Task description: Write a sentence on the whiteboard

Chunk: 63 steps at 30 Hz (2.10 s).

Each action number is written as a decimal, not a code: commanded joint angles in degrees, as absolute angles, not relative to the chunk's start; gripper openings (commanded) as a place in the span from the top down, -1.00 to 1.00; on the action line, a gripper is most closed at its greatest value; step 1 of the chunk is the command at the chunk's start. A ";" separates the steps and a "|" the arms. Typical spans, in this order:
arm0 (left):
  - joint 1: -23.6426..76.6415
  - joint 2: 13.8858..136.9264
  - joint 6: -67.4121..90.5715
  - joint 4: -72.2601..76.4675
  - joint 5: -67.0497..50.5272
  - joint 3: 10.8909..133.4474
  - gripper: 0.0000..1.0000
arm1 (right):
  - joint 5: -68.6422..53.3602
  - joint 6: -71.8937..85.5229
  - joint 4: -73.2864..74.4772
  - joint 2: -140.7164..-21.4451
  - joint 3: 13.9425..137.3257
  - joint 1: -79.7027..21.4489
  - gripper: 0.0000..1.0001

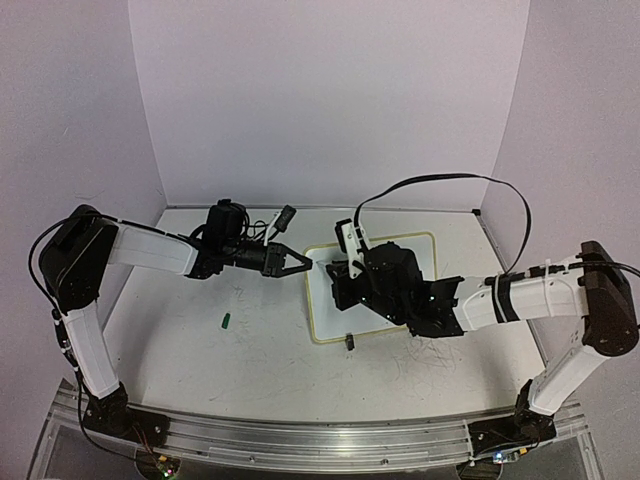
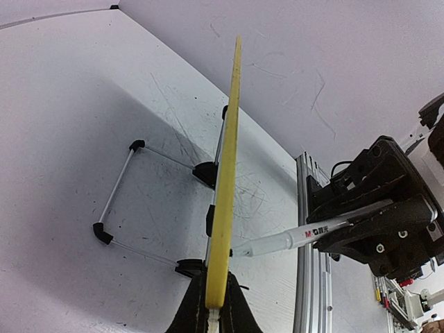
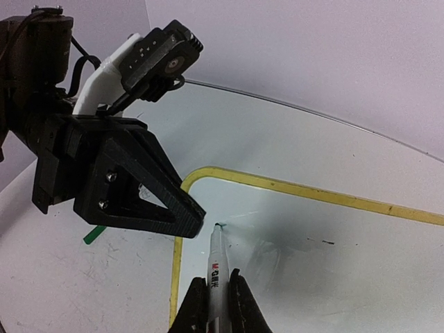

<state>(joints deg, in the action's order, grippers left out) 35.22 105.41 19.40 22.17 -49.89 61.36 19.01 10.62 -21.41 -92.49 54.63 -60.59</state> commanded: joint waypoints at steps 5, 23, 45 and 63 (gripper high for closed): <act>36.04 104.33 19.16 23.46 -51.11 61.10 1.00 | 19.77 12.13 -21.37 -91.94 53.20 -61.29 1.00; 36.04 104.15 19.25 23.47 -51.22 61.08 1.00 | 21.25 15.15 -21.27 -92.72 51.13 -63.50 1.00; 36.04 104.16 19.00 23.47 -51.04 60.96 1.00 | 27.39 19.44 -19.26 -88.39 48.20 -63.49 1.00; 36.05 104.10 19.07 23.46 -51.23 61.05 1.00 | 25.24 15.73 -26.39 -88.44 48.61 -62.79 1.00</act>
<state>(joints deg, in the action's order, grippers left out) 35.31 105.41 19.38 22.20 -49.76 61.36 23.19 16.10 -23.69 -88.07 46.61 -63.28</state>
